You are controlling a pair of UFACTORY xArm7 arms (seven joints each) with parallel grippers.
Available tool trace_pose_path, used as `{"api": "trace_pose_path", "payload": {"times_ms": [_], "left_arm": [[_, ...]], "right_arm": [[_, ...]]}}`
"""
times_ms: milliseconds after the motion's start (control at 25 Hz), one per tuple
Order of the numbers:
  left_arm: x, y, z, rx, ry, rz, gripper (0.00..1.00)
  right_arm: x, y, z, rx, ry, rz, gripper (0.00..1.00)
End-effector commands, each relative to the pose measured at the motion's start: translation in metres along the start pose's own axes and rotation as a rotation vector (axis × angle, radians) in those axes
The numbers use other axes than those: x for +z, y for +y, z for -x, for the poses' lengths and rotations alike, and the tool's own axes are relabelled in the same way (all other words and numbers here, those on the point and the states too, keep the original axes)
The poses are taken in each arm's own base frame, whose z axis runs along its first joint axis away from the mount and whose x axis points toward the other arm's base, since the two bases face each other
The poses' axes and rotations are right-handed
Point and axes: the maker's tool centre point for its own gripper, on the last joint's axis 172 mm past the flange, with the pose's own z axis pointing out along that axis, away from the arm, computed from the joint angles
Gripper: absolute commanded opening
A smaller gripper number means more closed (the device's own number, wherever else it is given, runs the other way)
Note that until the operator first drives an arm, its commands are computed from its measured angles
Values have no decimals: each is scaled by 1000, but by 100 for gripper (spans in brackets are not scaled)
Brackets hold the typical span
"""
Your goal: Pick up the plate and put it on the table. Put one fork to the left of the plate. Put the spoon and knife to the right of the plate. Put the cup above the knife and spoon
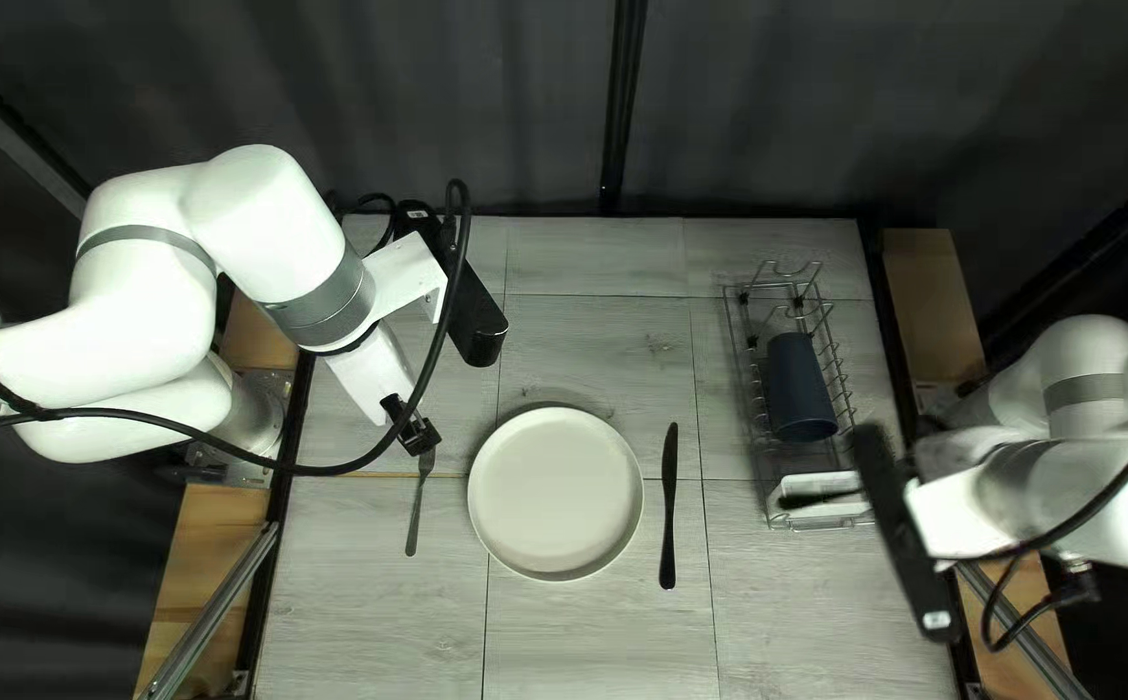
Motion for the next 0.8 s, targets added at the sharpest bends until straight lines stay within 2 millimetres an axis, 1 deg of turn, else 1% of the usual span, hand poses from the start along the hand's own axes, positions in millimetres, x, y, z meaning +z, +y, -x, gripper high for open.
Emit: {"api": "trace_pose_path", "payload": {"times_ms": [40, 200, 280, 480, 600, 800], "left_arm": [[0, 0, 0, 0, 0, 0, 100], [0, 0, 0, 0, 0, 0, 100], [0, 0, 0, 0, 0, 0, 100], [0, 0, 0, 0, 0, 0, 100], [0, 0, 0, 0, 0, 0, 100], [0, 0, 0, 0, 0, 0, 100]], "right_arm": [[0, 0, -1, -8, 3, 0, 0], [0, 0, -1, -8, 3, 0, 0], [4, -1, -4, -49, -8, 3, 0], [16, 16, -18, -224, -54, -73, 0], [33, 30, -29, -359, -62, -117, 0], [49, 43, -45, -545, -21, -119, 0]]}}
